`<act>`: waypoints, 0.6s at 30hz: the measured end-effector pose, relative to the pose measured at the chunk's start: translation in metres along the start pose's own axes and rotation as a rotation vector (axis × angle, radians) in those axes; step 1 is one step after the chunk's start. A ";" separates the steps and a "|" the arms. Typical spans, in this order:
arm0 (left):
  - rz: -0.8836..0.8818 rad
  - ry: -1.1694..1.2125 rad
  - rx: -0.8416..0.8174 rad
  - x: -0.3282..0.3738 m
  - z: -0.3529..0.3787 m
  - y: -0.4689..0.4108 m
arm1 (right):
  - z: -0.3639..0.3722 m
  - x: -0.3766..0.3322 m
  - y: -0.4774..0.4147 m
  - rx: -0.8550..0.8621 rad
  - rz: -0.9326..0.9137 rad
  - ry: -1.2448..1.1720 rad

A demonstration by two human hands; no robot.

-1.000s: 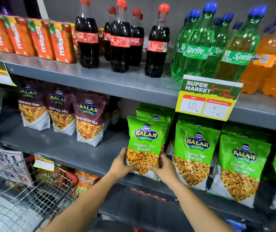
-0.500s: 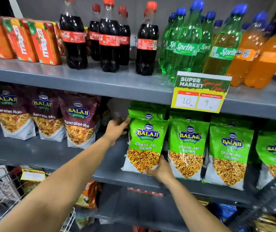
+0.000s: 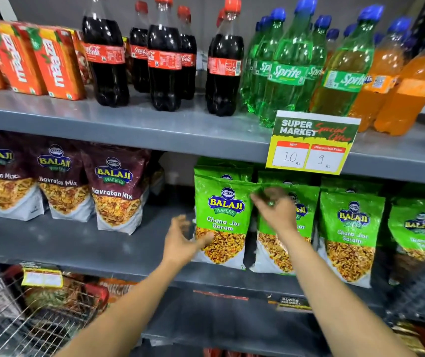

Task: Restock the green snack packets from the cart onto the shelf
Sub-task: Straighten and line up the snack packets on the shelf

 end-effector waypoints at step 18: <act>0.007 -0.378 0.021 -0.026 0.032 0.013 | 0.002 -0.022 -0.061 -0.593 0.008 0.405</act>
Point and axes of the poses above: each hand's wrist, its own y-axis away from the middle knuckle, its own z-axis out of the palm, x = y × z, the point moved 7 cm from there along -y, towards the middle knuckle, and after that the axes turned 2 degrees about -z, right-handed, at the moved point
